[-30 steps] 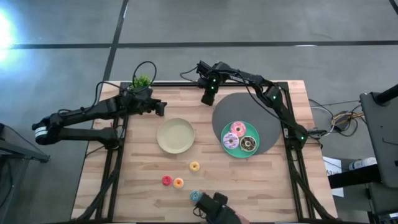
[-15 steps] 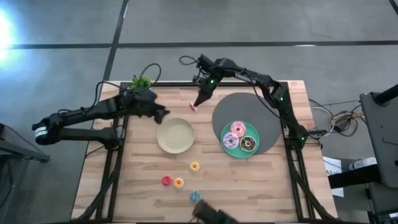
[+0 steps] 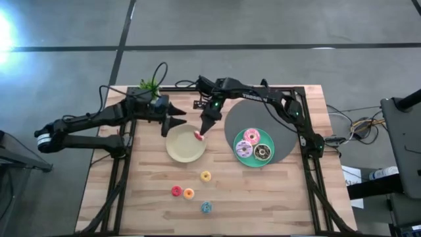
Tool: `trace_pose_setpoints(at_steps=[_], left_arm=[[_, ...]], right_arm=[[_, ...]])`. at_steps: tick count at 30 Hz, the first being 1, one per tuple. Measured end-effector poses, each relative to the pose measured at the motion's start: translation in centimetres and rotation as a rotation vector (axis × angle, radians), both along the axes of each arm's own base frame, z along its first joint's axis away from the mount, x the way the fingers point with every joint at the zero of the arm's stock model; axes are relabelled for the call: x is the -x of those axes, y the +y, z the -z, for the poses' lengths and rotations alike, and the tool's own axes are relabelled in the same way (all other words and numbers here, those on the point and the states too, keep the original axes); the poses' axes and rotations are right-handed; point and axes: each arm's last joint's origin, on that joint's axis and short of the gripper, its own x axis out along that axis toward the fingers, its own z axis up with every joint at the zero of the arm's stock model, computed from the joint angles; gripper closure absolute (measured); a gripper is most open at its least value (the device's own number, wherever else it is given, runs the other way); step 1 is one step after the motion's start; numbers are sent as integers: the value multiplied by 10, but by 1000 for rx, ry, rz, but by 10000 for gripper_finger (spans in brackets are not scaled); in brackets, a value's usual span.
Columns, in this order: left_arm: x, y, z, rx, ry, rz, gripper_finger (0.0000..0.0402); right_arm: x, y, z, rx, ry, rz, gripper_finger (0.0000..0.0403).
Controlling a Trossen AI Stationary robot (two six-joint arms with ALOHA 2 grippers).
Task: Pick & Place donuts
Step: Put the top small orange donut on the brown plate
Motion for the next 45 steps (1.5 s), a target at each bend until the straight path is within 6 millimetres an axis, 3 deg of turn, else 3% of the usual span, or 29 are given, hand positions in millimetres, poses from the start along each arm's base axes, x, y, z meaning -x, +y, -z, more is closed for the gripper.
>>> trace_pose_setpoints(at_steps=[5,10,17,27,38,45], left_arm=[[-3,-7,-2,-122,-22,98,218],[-6,-14,-2,-112,-33,205,218],[-13,-12,3,-129,-29,222,218],[-34,-6,18,-73,4,247,218],[-36,-6,13,-50,-45,263,219],[-36,-6,13,82,-43,232,227]], right_arm=[[-4,-6,-4,42,-18,47,394],[-2,-16,-14,44,-33,82,394],[-1,-17,-16,38,-23,91,394],[-2,-16,-16,33,-22,89,394],[-2,-16,-16,35,-31,84,394],[-1,-16,-17,23,-36,75,394]])
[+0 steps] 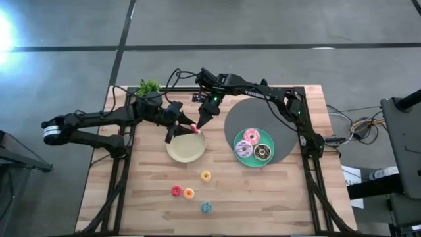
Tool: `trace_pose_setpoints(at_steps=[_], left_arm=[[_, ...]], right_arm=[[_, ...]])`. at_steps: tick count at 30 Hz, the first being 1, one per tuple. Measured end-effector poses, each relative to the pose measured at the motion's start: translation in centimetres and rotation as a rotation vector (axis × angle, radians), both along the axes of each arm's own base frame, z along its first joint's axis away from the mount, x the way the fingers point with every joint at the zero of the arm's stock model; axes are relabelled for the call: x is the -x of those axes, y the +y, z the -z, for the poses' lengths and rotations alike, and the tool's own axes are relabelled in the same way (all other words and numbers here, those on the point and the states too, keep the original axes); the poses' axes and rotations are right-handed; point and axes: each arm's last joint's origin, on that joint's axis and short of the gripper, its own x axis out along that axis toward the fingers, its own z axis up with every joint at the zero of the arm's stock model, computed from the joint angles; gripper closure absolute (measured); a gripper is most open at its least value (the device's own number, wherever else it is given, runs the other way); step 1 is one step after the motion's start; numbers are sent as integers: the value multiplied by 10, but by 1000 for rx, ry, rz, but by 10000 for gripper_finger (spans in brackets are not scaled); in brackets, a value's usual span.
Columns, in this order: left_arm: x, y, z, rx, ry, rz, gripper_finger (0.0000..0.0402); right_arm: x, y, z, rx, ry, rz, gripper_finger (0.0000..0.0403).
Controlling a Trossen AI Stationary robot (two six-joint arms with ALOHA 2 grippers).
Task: Pick & Place donuts
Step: Put the top small orange donut on the brown plate
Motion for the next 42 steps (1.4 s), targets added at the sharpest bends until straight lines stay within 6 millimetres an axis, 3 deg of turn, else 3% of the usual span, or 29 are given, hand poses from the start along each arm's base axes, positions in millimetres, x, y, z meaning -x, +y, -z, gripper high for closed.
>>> trace_pose_setpoints(at_steps=[7,18,22,29,34,42], left_arm=[[0,0,0,-34,-10,2,249],[1,0,2,-63,6,9,392],[2,0,7,-74,60,-7,399],[10,1,23,-21,245,-26,400],[22,-3,48,102,454,-59,401],[49,-13,121,322,655,-155,401]], right_arm=[[0,0,0,1,-2,-1,394],[0,-1,1,-11,44,20,389],[1,-3,3,19,123,86,361],[11,-9,5,87,284,198,278],[23,-11,2,352,387,316,233],[40,-11,-27,602,372,415,208]])
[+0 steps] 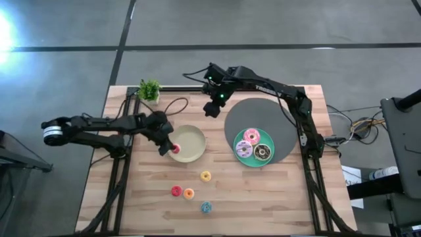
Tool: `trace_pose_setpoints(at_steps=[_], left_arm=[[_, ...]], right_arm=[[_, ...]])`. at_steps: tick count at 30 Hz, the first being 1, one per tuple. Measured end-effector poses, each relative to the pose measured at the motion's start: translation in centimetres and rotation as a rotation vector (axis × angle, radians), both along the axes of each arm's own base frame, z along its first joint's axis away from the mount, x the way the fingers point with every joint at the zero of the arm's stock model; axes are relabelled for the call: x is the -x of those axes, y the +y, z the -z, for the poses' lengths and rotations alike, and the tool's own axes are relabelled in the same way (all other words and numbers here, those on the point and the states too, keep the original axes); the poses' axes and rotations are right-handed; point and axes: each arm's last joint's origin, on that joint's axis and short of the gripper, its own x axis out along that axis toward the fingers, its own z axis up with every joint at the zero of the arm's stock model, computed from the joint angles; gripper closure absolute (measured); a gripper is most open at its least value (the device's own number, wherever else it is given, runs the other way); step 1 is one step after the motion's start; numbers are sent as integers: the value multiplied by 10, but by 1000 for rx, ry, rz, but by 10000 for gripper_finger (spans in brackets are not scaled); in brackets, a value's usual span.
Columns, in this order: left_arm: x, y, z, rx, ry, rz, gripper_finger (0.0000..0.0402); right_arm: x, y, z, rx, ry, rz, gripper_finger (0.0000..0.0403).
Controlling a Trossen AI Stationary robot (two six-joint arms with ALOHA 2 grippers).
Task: Pick & Place donuts
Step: Put the top small orange donut on the brown plate
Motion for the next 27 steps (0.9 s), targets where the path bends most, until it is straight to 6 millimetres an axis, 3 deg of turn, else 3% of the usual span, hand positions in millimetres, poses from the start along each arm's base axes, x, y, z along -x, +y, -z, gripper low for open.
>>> trace_pose_setpoints(at_steps=[3,10,20,27], left_arm=[[4,-2,13,41,2,-52,401],[2,2,14,2,-12,-155,396],[2,2,7,50,55,-210,305],[-4,6,-5,-2,43,-230,287]], right_arm=[[3,0,-7,43,-1,21,207],[5,0,-8,54,4,30,207],[5,0,-5,51,13,30,207],[4,0,-4,58,15,29,207]])
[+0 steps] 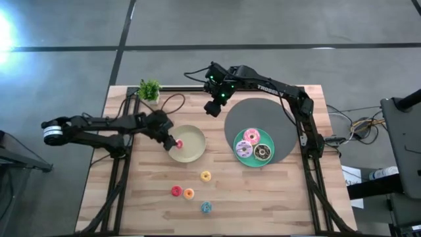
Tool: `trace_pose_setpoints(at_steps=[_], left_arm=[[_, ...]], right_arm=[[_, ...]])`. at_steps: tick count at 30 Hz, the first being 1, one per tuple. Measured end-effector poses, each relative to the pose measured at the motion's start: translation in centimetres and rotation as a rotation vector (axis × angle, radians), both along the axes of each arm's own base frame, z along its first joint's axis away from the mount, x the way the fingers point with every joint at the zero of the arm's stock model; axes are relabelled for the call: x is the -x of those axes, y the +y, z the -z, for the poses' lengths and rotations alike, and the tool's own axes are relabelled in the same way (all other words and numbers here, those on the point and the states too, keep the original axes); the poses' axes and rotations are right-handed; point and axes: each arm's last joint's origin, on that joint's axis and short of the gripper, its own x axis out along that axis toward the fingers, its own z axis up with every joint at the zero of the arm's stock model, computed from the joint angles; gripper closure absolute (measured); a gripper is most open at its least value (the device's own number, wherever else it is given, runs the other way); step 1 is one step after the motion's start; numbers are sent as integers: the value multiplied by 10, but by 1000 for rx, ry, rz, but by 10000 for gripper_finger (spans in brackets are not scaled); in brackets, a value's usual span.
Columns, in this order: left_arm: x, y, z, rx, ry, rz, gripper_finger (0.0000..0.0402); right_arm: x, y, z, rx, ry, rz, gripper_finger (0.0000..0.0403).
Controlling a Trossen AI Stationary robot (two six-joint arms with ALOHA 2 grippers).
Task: Pick & Place donuts
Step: Put the top small orange donut on the brown plate, then put the small yellow donut on the brown plate
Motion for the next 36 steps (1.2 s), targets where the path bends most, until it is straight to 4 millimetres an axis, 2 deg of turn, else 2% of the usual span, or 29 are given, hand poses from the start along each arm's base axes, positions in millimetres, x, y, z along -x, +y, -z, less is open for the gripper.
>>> trace_pose_setpoints(at_steps=[9,13,17,22,28,36], left_arm=[[8,2,-18,-115,214,-10,286],[8,1,-41,-166,164,11,287],[12,-3,-73,-262,12,55,287],[25,-7,-98,-316,-110,33,287],[41,-13,-109,-297,-196,-15,287],[46,-15,-113,-330,-226,4,287]], right_arm=[[1,0,1,12,4,-19,207],[1,9,3,52,40,-95,207],[-4,44,14,173,116,-297,207],[-12,90,42,193,174,-459,211],[-20,139,85,223,188,-512,229],[-26,203,114,411,123,-520,232]])
